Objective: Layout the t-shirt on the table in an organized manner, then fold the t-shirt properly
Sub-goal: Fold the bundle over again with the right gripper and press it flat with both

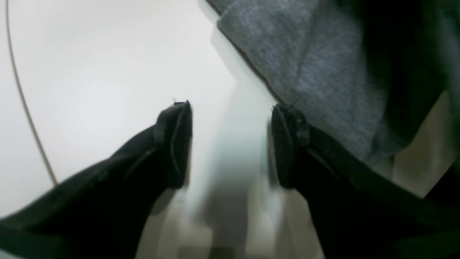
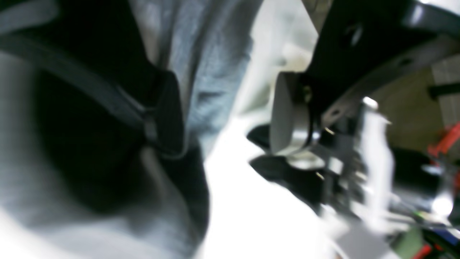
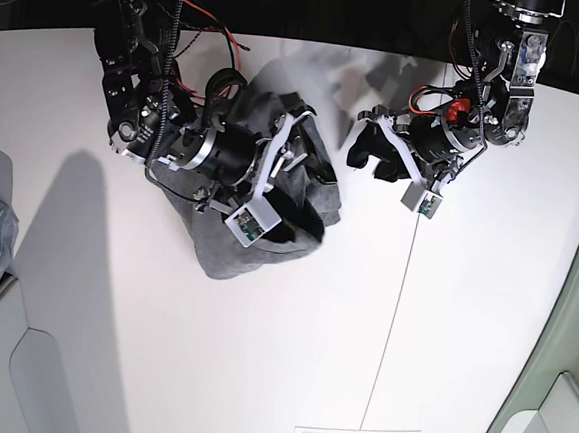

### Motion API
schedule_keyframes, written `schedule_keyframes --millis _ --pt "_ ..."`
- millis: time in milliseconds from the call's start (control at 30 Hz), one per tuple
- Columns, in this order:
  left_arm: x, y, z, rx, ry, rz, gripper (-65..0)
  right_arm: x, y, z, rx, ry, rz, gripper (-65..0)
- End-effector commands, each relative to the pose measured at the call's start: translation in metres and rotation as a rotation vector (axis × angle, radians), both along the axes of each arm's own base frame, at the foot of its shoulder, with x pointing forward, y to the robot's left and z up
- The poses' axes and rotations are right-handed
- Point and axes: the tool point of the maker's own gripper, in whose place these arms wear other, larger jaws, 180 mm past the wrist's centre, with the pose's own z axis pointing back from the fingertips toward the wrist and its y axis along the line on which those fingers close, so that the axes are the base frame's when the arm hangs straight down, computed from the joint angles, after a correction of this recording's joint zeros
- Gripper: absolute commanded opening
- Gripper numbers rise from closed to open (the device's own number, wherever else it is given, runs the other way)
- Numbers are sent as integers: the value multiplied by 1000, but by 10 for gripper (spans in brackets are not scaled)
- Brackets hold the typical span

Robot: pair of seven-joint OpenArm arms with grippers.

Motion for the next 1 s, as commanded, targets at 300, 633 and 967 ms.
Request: schedule_keyframes --millis 300,633,967 --pt "17 18 21 -30 -59 62 -283 46 0 37 -40 -161 -31 -329" --pt "29 9 133 -210 -302 -88 -650 133 -101 74 -65 -269 -441 -650" --pt "-20 -126 109 -226 -238 -435 -650 171 -98 2 -53 -93 -377 -650"
